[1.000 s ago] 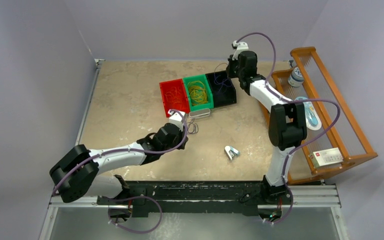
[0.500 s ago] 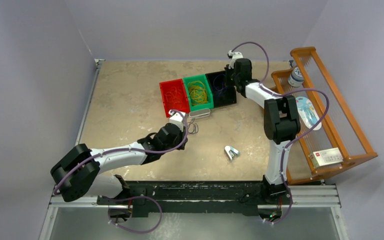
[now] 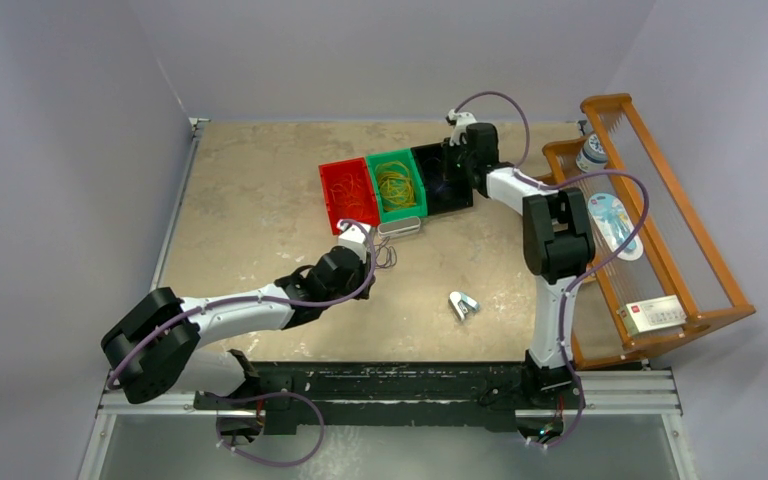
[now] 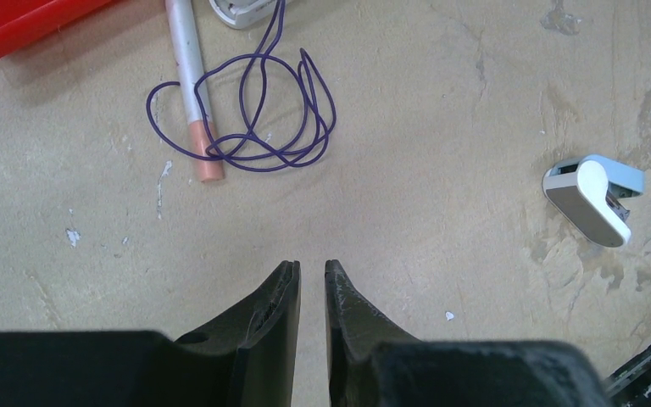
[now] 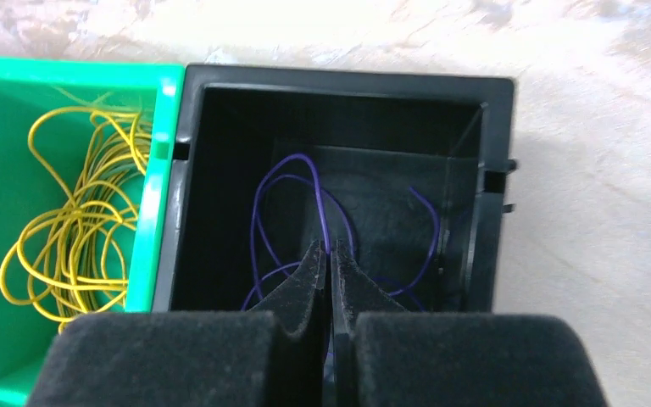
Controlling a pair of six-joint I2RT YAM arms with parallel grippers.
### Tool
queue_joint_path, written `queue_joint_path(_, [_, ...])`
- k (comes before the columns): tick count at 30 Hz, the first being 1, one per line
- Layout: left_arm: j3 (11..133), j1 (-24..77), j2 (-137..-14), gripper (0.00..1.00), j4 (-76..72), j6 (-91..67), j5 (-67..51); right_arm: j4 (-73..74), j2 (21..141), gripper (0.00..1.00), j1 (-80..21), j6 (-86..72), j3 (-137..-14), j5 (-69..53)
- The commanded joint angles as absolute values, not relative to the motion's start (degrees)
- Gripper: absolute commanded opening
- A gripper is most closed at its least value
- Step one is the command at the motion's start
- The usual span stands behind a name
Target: Untangle the cables
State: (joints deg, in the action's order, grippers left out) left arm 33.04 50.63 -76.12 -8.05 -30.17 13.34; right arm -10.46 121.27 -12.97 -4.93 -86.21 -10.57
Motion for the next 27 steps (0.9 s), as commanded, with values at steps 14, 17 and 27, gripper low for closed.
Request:
queue_joint_path(14, [34.3, 50.1, -74.4, 0.18, -9.6, -29.3, 15.3, -13.4, 116.7, 0.26, -14.0, -4.0, -86.8, -8.0])
queue_joint_path(17, [34.5, 49.8, -73.4, 0.22, -9.2, -29.7, 16.0, -13.5, 113.5, 0.34, -14.0, -4.4, -85.1, -5.8])
queue_joint_path(27, [36.2, 45.7, -70.4, 0.33, -7.2, -30.9, 14.5, -19.8, 99.8, 0.46, -13.9, -7.2, -76.4, -0.3])
